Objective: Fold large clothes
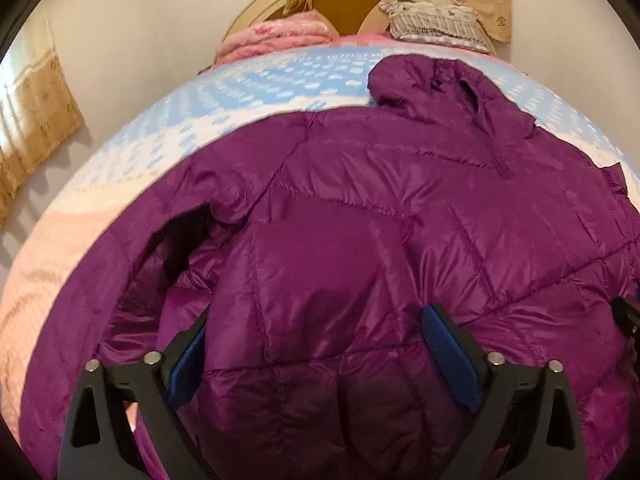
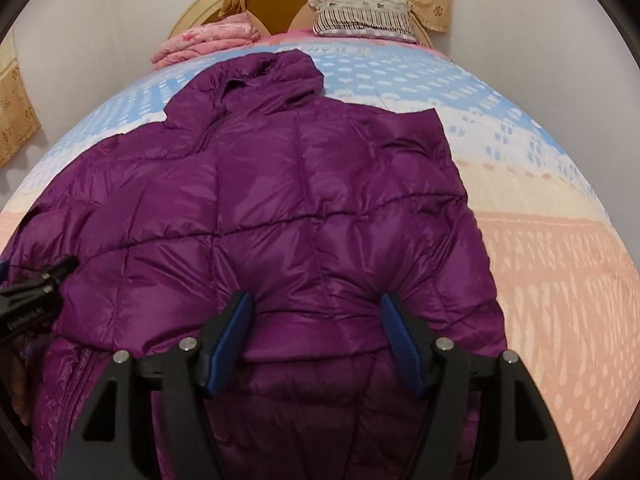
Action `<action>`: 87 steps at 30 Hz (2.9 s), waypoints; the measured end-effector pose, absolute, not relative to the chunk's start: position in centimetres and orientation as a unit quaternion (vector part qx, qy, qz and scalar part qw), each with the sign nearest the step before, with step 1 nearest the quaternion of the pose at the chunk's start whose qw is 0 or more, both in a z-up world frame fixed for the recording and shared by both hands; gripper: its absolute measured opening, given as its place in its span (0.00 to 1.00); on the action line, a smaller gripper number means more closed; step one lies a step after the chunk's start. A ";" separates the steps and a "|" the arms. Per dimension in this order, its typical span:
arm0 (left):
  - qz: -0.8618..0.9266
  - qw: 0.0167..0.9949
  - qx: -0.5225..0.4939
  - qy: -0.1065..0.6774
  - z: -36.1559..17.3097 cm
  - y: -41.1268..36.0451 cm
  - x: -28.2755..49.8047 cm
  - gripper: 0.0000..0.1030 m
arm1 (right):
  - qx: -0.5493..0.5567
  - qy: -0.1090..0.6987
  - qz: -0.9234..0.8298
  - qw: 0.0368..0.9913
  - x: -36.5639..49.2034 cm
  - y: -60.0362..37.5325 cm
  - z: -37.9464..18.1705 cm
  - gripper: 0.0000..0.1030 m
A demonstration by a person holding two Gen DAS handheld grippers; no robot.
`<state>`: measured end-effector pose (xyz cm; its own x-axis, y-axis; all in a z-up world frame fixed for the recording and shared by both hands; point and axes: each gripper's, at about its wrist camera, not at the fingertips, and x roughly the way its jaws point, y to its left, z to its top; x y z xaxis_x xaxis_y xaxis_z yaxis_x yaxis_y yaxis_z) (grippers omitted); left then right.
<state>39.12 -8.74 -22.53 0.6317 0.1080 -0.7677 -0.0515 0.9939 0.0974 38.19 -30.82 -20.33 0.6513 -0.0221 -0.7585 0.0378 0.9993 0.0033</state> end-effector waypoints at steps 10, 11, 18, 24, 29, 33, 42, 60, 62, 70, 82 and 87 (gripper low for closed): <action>0.047 0.904 0.025 0.425 -22.6 -9.0 38.3 0.99 | -0.006 0.414 -0.025 0.910 38.1 -30.5 -20.5 0.70; 0.047 0.904 0.025 0.425 -22.6 -9.0 38.3 0.99 | -0.006 0.414 -0.026 0.910 38.0 -30.5 -20.5 0.70; 0.048 0.904 0.027 0.423 -22.7 -9.0 38.2 0.99 | -0.010 0.414 -0.028 0.910 38.0 -30.5 -20.5 0.71; 0.048 0.904 0.027 0.423 -22.7 -9.0 38.3 0.99 | -0.014 0.415 -0.029 0.909 38.2 -30.4 -20.6 0.72; 0.048 0.903 0.032 0.426 -22.6 -9.1 38.3 0.99 | -0.020 0.419 -0.035 0.907 38.4 -30.2 -20.7 0.73; 0.060 0.909 0.029 0.411 -18.9 -6.7 35.9 0.99 | -0.023 0.424 -0.021 0.905 37.0 -30.9 -18.8 0.75; 0.195 0.917 -0.003 0.347 -16.6 10.7 21.4 0.99 | 0.044 0.371 -0.011 0.927 24.8 -32.3 -17.3 0.90; 0.226 0.910 -0.062 0.342 -14.9 21.4 18.2 0.07 | 0.072 0.311 -0.017 0.948 19.3 -32.0 -16.3 0.90; 0.221 0.921 -0.046 0.316 -12.5 20.4 18.2 0.07 | 0.084 0.305 -0.031 0.948 19.1 -33.2 -16.1 0.90; 0.125 0.960 0.049 0.247 -6.4 9.2 21.4 0.07 | 0.123 0.302 -0.059 0.943 19.0 -36.5 -16.7 0.90; -0.051 0.960 0.139 0.236 -10.2 -12.4 24.9 0.14 | 0.130 0.311 -0.060 0.940 18.6 -38.3 -17.8 0.90; -0.040 0.964 0.179 0.195 -11.4 -17.0 23.2 0.89 | 0.124 0.317 -0.060 0.938 18.6 -38.8 -17.8 0.90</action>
